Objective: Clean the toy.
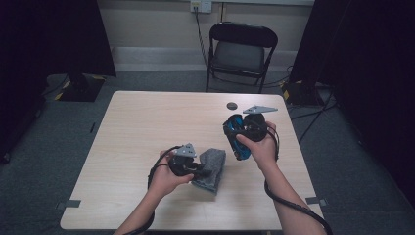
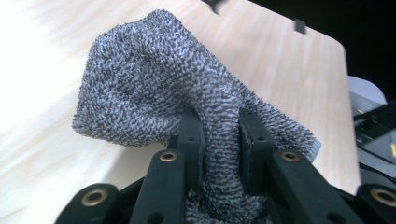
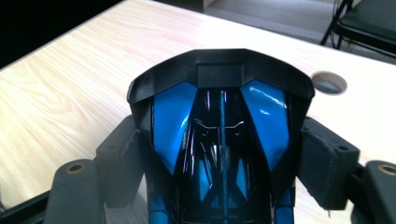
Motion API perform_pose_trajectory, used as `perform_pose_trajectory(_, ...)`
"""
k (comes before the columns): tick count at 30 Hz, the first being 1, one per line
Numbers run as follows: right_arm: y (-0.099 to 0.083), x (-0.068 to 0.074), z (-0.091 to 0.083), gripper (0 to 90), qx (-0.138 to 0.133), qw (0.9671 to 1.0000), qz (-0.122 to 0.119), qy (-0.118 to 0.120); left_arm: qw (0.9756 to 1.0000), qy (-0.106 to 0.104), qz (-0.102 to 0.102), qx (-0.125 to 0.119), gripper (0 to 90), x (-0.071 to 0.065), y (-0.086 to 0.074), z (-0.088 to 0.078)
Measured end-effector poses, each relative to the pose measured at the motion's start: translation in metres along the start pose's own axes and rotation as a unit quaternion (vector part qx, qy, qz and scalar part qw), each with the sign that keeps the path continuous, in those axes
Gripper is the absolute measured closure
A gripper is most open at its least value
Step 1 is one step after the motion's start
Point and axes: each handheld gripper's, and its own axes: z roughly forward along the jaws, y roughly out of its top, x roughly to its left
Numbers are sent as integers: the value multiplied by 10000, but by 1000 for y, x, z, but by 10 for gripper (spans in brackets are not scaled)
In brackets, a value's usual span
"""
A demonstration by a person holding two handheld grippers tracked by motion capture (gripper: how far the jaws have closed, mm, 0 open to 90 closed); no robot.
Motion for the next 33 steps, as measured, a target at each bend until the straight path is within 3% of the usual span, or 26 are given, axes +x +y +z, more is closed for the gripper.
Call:
perform_pose_trajectory(14, -37, -36, -4, 252, 423, 9986, 92, -317, 9981, 565, -231, 21, 735, 32, -15, -35)
perform_pose_trajectory(28, -63, -58, 10, 251, 789, 9958, 148, -449, 9946, 898, -513, 26, 735, 64, -34, -47)
perform_pose_trajectory(33, -65, -66, 16, 251, 755, 9954, 269, -520, 9929, 1025, -588, 102, 734, 73, -42, -49)
